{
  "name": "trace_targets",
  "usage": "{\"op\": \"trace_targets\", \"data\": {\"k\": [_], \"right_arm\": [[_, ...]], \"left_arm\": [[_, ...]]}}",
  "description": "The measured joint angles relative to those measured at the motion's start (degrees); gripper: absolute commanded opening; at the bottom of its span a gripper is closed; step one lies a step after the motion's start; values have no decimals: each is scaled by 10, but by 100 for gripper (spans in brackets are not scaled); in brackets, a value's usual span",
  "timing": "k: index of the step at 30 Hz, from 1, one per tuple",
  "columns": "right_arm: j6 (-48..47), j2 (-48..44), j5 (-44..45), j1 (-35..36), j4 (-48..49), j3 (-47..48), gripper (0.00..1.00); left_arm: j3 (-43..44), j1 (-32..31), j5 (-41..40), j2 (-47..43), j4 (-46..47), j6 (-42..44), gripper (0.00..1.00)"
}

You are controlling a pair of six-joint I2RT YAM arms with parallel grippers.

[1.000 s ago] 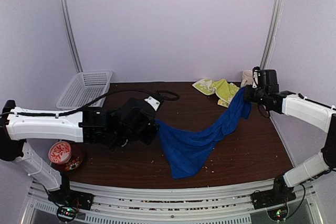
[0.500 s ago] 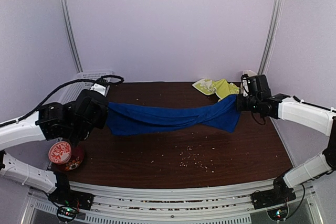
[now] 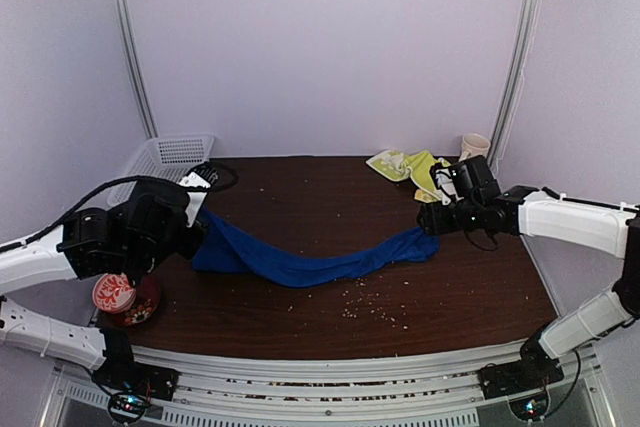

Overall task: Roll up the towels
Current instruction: Adjust the towel at the center of the board.

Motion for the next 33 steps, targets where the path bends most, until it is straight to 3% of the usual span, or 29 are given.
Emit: {"op": "trace_targets", "data": {"k": [4, 9, 15, 22, 33], "right_arm": [[2, -54, -74, 0, 27, -21, 86], [17, -84, -56, -5, 54, -21, 83], [64, 69, -19, -56, 59, 19, 73], [95, 251, 21, -68, 36, 109, 71], [99, 333, 49, -68, 23, 206, 68]], "left_arm": [[-18, 0, 11, -12, 29, 28, 0], [-46, 0, 35, -29, 59, 53, 0], [-64, 0, 56, -53, 86, 68, 0], [-72, 0, 61, -56, 93, 73, 0], [-76, 0, 61, -49, 98, 75, 0]]}}
